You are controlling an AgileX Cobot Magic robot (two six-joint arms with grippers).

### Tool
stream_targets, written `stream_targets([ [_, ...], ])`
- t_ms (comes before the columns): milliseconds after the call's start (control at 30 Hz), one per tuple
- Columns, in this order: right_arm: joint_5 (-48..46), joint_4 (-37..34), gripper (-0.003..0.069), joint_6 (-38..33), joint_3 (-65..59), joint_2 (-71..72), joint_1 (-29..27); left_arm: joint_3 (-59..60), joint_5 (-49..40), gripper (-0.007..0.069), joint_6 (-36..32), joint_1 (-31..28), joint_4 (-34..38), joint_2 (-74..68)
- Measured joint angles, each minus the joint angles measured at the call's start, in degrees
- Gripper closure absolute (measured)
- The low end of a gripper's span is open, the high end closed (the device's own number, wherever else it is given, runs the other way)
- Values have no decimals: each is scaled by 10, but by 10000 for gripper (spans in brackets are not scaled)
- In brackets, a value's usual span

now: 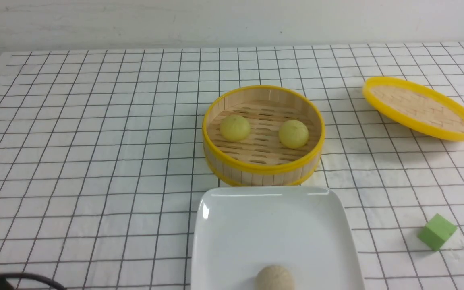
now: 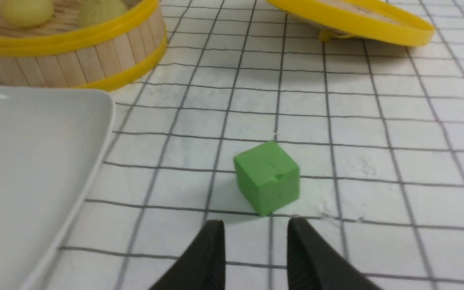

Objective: Put the steamed buns into the plate on the white-black tablecloth.
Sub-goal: 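Reach toward a bun in the bamboo steamer with the right gripper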

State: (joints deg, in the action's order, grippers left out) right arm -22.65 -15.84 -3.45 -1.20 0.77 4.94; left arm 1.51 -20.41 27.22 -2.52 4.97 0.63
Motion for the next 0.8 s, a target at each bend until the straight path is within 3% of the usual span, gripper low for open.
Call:
stream_targets([
  [67, -1, -88, 419, 57, -2, 0, 0, 1, 1, 384, 120, 0, 127, 0],
  [167, -1, -179, 419, 98, -3, 0, 0, 1, 2, 384, 213, 0, 212, 0],
  [300, 7, -241, 419, 115, -3, 0, 0, 1, 15, 384, 272, 0, 262, 0],
  [433, 31, -255, 419, 117, -3, 0, 0, 1, 58, 384, 279, 0, 274, 0],
  [500, 49, -257, 422, 117, -3, 0, 0, 1, 84, 384, 277, 0, 285, 0],
  [633, 99, -255, 494, 98, 41, -1, 0, -52, 109, 384, 193, 0, 279, 0],
  [733, 103, -218, 632, 34, 129, -43, 0, -167, 65, 418, 55, 0, 253, -14],
  [800, 71, -190, 666, 6, 167, -82, 0, -211, 0, 460, -5, 0, 242, -48],
])
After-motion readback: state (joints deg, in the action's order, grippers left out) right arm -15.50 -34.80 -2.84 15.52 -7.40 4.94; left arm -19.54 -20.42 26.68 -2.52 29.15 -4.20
